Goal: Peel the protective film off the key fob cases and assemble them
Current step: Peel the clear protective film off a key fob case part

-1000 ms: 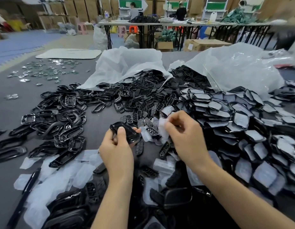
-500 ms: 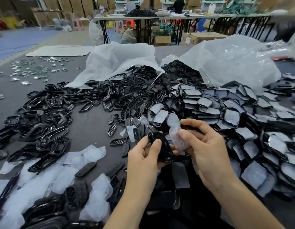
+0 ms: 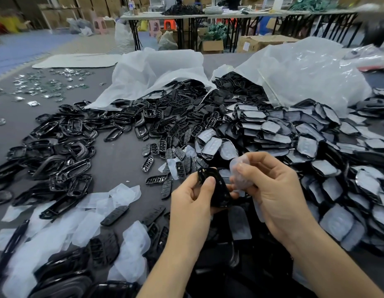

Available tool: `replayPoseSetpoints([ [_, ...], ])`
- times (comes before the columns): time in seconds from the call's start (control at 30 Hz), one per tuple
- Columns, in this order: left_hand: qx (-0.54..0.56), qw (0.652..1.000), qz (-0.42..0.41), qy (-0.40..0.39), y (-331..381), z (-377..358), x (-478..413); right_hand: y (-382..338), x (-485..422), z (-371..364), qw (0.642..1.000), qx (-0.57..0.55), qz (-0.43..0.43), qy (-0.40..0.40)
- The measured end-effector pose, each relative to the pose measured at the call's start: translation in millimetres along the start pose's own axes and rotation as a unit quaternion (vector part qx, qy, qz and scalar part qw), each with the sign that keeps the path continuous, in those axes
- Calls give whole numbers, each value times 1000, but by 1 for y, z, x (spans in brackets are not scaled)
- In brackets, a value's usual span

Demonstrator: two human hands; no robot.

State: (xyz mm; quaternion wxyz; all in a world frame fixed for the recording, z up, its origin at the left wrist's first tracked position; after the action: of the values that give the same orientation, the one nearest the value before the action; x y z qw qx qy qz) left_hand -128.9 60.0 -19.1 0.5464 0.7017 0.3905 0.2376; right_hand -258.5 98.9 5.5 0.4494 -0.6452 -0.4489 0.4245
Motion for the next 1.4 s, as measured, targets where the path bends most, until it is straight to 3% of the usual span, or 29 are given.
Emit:
replayPoseSetpoints([
  [0.4,-42,999,2,5,-4,2,0,0,2,-2,999,-20,-25,-8],
  [0.87,3,1000,21,-12,-4,-1,1,-9,0,-2,998,-58,16,-23],
  [1.07,-4,1000,19,-18,-6,-2,0,-6,-2,4,1000,4,12,-6],
  [1.27,-6,999,14,-33,-6,-4,0,-19,-6,4,990,125,-1,-64],
  [1.4,-45,998,4,-36,-7,-5,-2,-24,-4,-7,975,141,-23,-169],
])
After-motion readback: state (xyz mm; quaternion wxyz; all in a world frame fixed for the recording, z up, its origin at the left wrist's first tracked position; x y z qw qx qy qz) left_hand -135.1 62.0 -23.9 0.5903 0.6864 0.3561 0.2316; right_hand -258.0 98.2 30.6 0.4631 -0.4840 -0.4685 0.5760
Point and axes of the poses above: each hand's wrist, its own x-axis away from the middle knuckle, its own z-axis out of the back of the hand, y = z × x, the point moved 8 cm from there along -x, towards the middle knuckle, and after that the axes turned 14 degrees about -y, right-handed, at the moved point
